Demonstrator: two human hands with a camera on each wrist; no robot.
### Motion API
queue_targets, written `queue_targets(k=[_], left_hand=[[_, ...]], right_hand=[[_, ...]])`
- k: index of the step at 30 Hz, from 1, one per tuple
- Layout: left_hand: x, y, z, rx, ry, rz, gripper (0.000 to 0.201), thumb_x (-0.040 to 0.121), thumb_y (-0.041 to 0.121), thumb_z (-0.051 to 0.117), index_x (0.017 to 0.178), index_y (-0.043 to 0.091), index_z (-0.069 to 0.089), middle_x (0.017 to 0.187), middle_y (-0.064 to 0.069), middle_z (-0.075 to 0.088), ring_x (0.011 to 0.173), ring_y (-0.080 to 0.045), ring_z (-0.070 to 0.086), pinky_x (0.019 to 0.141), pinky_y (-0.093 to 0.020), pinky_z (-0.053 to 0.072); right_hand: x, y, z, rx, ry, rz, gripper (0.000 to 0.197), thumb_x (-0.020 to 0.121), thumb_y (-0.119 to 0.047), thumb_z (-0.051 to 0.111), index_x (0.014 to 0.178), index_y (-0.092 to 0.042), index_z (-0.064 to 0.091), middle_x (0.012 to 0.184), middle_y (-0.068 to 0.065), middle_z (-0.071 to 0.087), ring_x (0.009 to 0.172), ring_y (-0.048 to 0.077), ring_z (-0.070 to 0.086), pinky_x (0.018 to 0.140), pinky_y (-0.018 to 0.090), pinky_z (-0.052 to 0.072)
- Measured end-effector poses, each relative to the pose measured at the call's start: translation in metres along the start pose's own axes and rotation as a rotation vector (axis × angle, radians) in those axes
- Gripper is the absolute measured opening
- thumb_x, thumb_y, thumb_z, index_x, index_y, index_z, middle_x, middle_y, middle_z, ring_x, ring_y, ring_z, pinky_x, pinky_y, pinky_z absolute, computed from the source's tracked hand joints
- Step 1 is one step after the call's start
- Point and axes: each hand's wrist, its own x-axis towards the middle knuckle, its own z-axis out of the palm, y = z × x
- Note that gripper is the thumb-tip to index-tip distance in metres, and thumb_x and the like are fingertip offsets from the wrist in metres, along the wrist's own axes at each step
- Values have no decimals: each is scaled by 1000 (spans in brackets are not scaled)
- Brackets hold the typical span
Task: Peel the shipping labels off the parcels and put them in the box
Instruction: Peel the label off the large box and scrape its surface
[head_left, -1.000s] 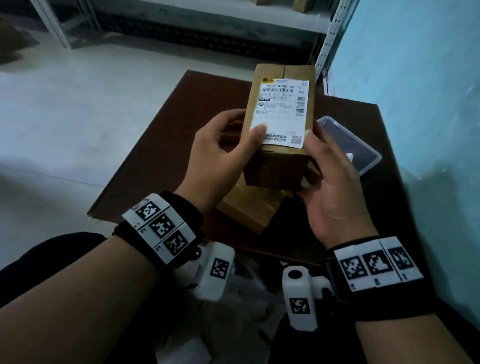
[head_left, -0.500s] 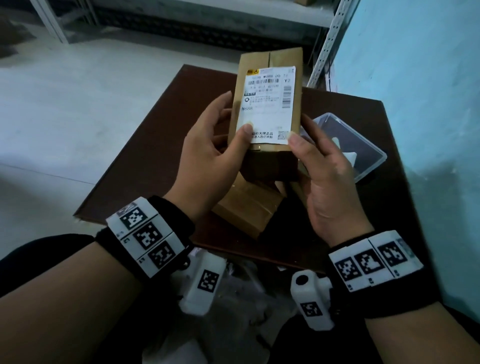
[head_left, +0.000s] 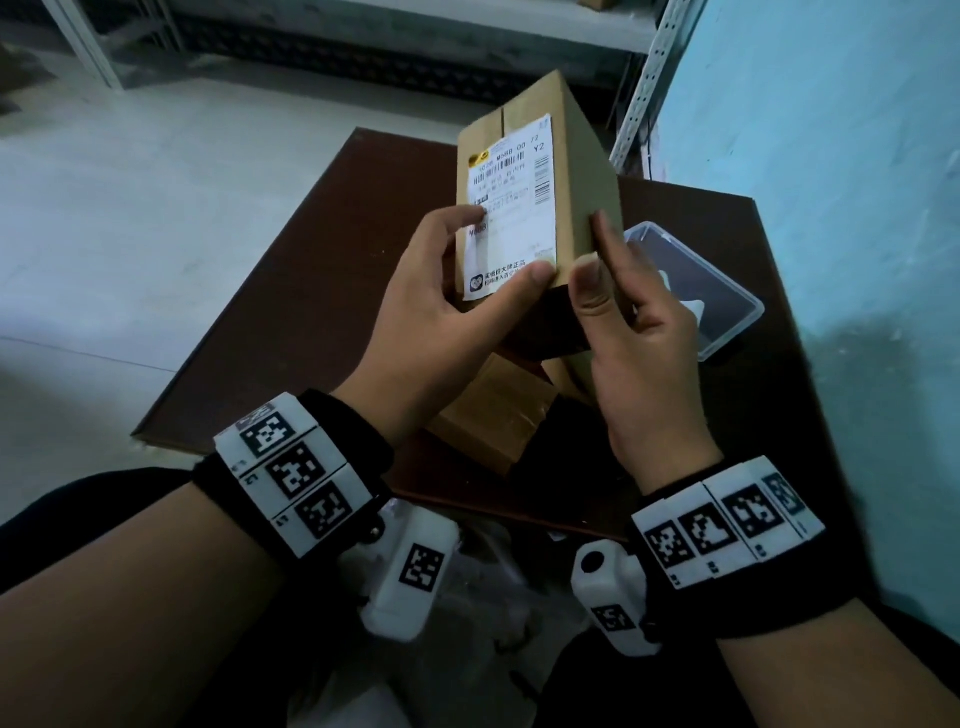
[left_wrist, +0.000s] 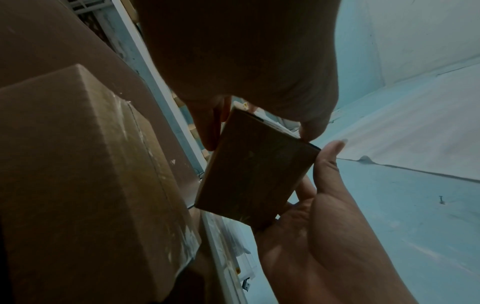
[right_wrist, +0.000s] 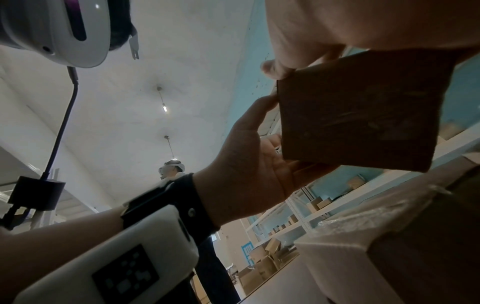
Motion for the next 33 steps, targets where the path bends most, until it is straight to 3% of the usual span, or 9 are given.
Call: queue_targets(k=[2,6,11,13,15,17,20,26,33], left_hand=[[-1,1,1,-16,-5,-25,61,89,50,78,137,23,51,126,17,60,111,4,63,84,-24,59],[-1,1,2,-41,-39,-75,56,91,49,75,135,24,52,122,19,60,108,2,66,86,-38,64],[1,-4,2,-26,-55,-96,64,85,64,70,135,29,54,131,10,63,118,-19,67,92,-51,61],[1,-8,4,-8,-64,-92,70,86,68,66,142,28,54,140,6,61,126,-21,64,99,-50,58],[2,-10,6,77,-33,-65,74,89,66,62,149,23,55,147,7,54,135,-12,55,109,-42,52],[1,-9,7,119,-2,-25,68,92,58,61,147,17,60,146,6,52,137,-7,52,111,-33,50],[-1,-9,9,111,55,86,46,97,41,67,134,14,71,140,1,62,133,-9,58,108,-35,54],[-7,-5,10,204,83,181,33,97,31,71,126,17,75,140,-5,67,147,-21,48,120,-39,43],[-2,-5,-1,120,51,200,23,99,20,73,120,12,78,129,-5,73,126,-7,66,101,-34,59]], right_hand=[[0,1,-1,-40,7,-6,78,82,-66,66,154,-40,55,174,-4,33,149,9,46,96,13,55],[2,5,-3,-117,14,-10,76,82,-70,66,153,-44,55,176,-6,27,153,11,41,115,33,51],[3,2,-3,-135,27,-41,74,85,-62,67,154,-38,56,177,-4,25,149,0,35,108,13,47],[3,3,-3,-133,34,-52,73,86,-62,68,153,-37,57,175,-5,28,146,-2,39,109,14,48],[3,5,-3,-141,49,-64,72,85,-64,69,151,-36,60,169,-9,36,139,-9,43,108,14,49],[5,10,-4,-167,61,-80,69,86,-68,70,147,-39,64,166,-9,40,145,-1,45,114,28,51],[5,17,-5,-203,58,-99,68,85,-77,69,146,-45,64,169,-5,39,153,12,42,116,45,52],[4,21,0,-236,69,-104,76,78,-92,61,144,-54,60,169,-7,36,156,17,38,117,52,49],[3,22,2,-260,83,-110,77,77,-93,61,144,-54,60,171,-8,34,158,18,34,121,54,44]])
